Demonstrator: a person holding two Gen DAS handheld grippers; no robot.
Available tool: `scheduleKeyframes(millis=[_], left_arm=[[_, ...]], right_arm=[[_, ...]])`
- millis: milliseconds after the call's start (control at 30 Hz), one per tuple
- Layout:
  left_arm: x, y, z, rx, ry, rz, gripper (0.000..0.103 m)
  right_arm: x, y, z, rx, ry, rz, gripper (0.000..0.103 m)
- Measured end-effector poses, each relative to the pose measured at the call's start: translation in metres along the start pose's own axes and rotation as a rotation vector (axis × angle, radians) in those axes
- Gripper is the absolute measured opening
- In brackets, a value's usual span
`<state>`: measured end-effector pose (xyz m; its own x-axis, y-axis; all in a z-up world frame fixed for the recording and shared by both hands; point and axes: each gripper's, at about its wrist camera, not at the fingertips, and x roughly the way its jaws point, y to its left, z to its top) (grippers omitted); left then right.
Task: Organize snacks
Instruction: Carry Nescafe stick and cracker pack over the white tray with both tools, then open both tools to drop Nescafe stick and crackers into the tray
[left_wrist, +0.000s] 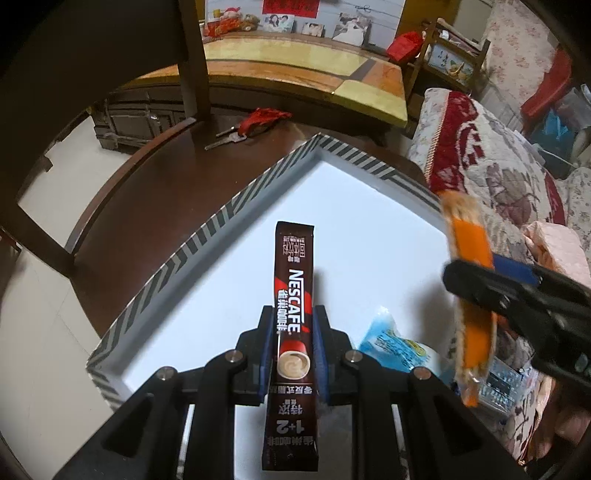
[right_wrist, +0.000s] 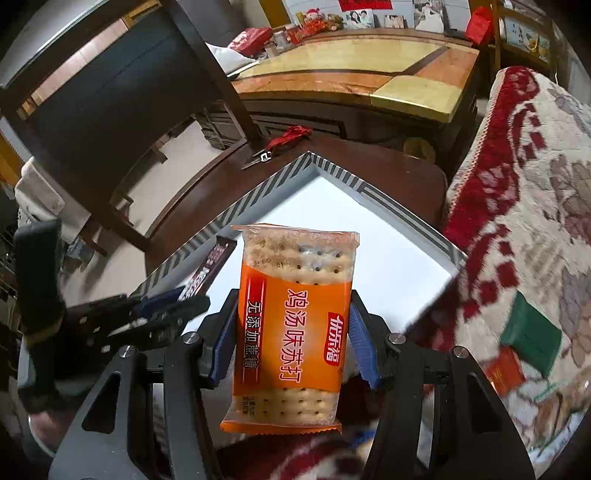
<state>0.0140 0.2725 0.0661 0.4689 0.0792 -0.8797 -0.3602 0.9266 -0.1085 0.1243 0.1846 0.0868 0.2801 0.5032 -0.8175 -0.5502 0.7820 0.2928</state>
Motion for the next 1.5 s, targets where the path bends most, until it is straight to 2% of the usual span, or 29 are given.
scheduleKeyframes(millis=[300, 400, 533, 567, 600, 633, 700, 767, 833, 1000, 1267, 1333, 1500], left_arm=[[0.023, 0.001, 0.003, -0.011, 0.038, 0.003, 0.022], [0.025, 0.001, 0.004, -0.014, 0.032, 0.011, 0.025], [0.027, 0.002, 0.003, -0.028, 0.035, 0.036, 0.027], [0.027, 0.003, 0.002, -0.031, 0.038, 0.043, 0.028], [0.028, 0.003, 0.002, -0.034, 0.040, 0.050, 0.036], [0.027, 0.003, 0.001, -0.039, 0.039, 0.052, 0.049], [0.024, 0.003, -0.002, -0.054, 0.029, 0.042, 0.062], [0.018, 0.002, -0.005, -0.061, 0.010, 0.039, 0.068], [0.011, -0.002, -0.008, -0.057, -0.007, 0.048, 0.079], [-0.003, -0.016, -0.017, -0.042, -0.028, 0.040, 0.081], [-0.034, -0.055, -0.034, 0.029, -0.083, -0.002, 0.085], [-0.039, -0.067, -0.037, 0.054, -0.082, -0.021, 0.085], [-0.048, -0.097, -0.045, 0.106, -0.083, -0.051, 0.085]], right_arm=[[0.057, -0.006, 0.017, -0.020, 0.066, -0.051, 0.054], [0.066, -0.007, 0.014, 0.001, 0.069, -0.043, 0.054], [0.073, -0.017, 0.011, 0.095, 0.050, 0.004, 0.054], [0.070, -0.018, 0.011, 0.107, 0.036, 0.018, 0.054], [0.067, -0.018, 0.010, 0.109, 0.026, 0.031, 0.054], [0.063, -0.017, 0.009, 0.106, 0.018, 0.037, 0.054], [0.052, -0.014, 0.005, 0.094, 0.004, 0.032, 0.054], [0.037, -0.012, -0.002, 0.083, -0.022, 0.036, 0.054], [0.026, -0.013, -0.010, 0.085, -0.041, 0.039, 0.054], [-0.004, -0.022, -0.031, 0.127, -0.094, 0.056, 0.054], [-0.057, -0.037, -0.071, 0.142, -0.148, 0.011, 0.054], [-0.071, -0.046, -0.081, 0.161, -0.156, 0.005, 0.059], [-0.103, -0.069, -0.111, 0.195, -0.182, -0.036, 0.059]])
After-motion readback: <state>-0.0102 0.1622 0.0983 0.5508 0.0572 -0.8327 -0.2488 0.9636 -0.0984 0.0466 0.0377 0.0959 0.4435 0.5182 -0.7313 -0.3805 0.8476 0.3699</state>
